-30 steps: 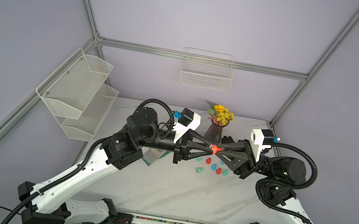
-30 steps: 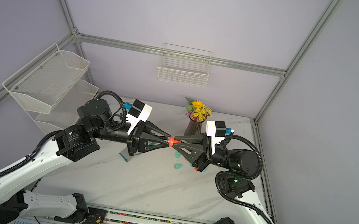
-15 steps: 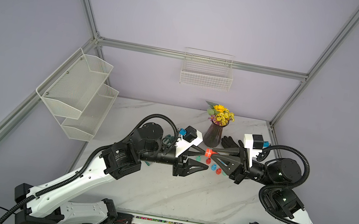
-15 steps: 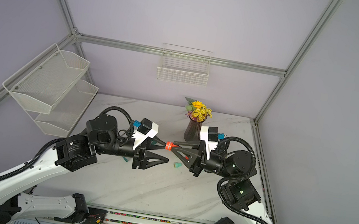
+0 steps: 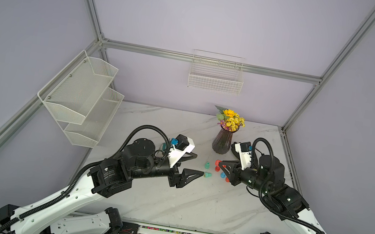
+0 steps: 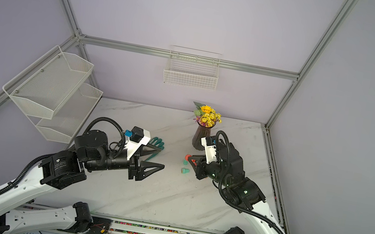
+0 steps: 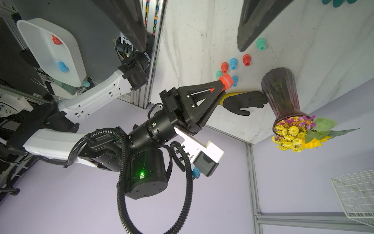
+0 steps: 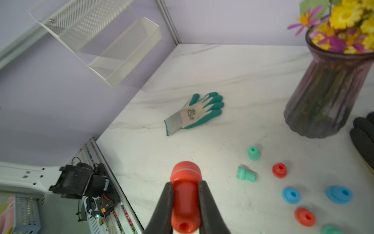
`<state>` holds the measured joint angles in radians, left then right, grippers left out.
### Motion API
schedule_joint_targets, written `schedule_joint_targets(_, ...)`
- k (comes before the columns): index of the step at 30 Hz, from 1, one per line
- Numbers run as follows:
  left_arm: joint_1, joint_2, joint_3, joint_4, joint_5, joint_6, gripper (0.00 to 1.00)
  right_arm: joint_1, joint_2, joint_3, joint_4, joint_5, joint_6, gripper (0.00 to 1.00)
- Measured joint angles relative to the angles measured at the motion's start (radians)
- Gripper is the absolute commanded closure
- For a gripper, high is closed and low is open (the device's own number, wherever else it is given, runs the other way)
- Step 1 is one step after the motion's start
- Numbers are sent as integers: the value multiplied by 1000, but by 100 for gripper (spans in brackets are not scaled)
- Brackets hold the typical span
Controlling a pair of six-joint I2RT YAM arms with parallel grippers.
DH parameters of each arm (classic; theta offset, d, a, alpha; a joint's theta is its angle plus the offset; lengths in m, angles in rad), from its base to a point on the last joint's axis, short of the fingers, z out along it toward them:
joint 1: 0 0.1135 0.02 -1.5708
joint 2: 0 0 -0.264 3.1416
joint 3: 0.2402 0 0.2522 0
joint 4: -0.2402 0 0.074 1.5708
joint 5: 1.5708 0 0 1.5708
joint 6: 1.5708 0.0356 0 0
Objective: Close the stamp cap
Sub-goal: Place the stamp at the center of the board.
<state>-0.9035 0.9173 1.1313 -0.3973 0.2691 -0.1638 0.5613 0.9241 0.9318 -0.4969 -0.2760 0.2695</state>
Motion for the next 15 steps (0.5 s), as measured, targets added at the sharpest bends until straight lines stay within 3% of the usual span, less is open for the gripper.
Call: schedule_joint_targets(15, 7, -17, -47, -1, -74, -13, 28, 19, 412, -137, -126, 166, 183, 100)
